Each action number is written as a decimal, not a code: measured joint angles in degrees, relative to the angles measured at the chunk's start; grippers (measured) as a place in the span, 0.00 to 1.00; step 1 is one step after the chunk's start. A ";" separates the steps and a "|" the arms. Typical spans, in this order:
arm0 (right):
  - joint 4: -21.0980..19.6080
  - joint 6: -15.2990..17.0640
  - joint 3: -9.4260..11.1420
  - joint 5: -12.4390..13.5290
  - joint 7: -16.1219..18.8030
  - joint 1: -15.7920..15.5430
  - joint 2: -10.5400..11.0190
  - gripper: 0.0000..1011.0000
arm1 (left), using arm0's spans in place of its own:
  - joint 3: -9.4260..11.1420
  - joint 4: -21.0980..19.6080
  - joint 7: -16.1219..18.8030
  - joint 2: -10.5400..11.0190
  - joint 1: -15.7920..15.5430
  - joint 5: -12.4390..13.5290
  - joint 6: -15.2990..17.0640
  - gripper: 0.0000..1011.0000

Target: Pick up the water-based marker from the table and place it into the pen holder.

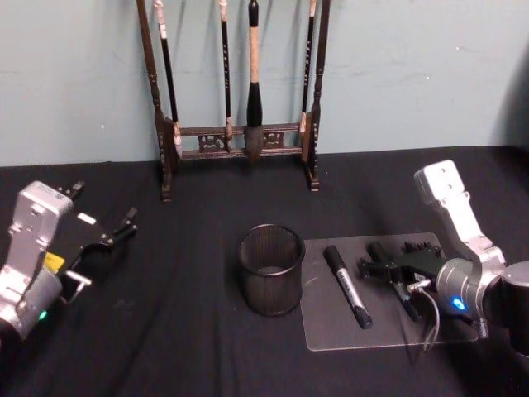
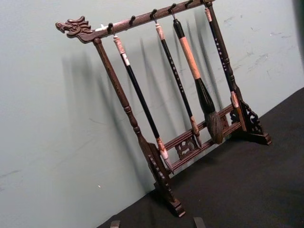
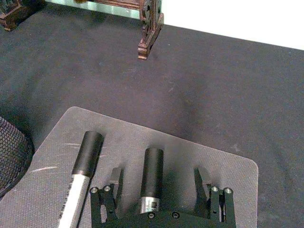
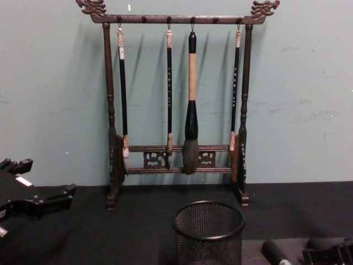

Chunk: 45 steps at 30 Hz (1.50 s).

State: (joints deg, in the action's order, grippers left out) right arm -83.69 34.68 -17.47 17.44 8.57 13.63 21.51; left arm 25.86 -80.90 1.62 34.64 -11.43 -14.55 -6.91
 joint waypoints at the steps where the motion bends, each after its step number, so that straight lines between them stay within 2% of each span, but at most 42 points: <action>1: 0.00 0.00 0.00 0.00 0.00 0.00 0.00 0.99 | 0.00 0.00 0.00 0.00 0.00 0.00 0.00 0.99; 15: 0.49 0.14 1.25 -1.93 1.22 -0.36 -1.02 0.99 | 0.00 0.00 0.00 0.00 0.00 0.00 0.00 0.99; 36: 0.47 0.11 1.09 -1.82 1.11 -0.32 -0.92 0.99 | 0.00 0.00 0.00 0.00 0.00 0.00 0.00 0.99; 42: 0.43 0.11 1.07 -1.79 1.07 -0.32 -0.90 0.85 | 0.00 0.01 0.00 0.00 0.00 0.00 0.00 0.99; 43: 0.40 0.11 1.07 -1.78 1.06 -0.32 -0.90 0.75 | 0.00 0.00 0.00 0.00 0.00 0.00 0.00 0.99; 45: 0.39 0.11 1.07 -1.76 1.05 -0.32 -0.90 0.61 | 0.00 0.00 0.00 0.00 0.00 0.00 0.00 0.99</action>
State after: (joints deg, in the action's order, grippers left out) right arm -83.30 34.79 -16.40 15.67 9.62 13.31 20.62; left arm 25.86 -80.90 1.62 34.64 -11.43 -14.55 -6.91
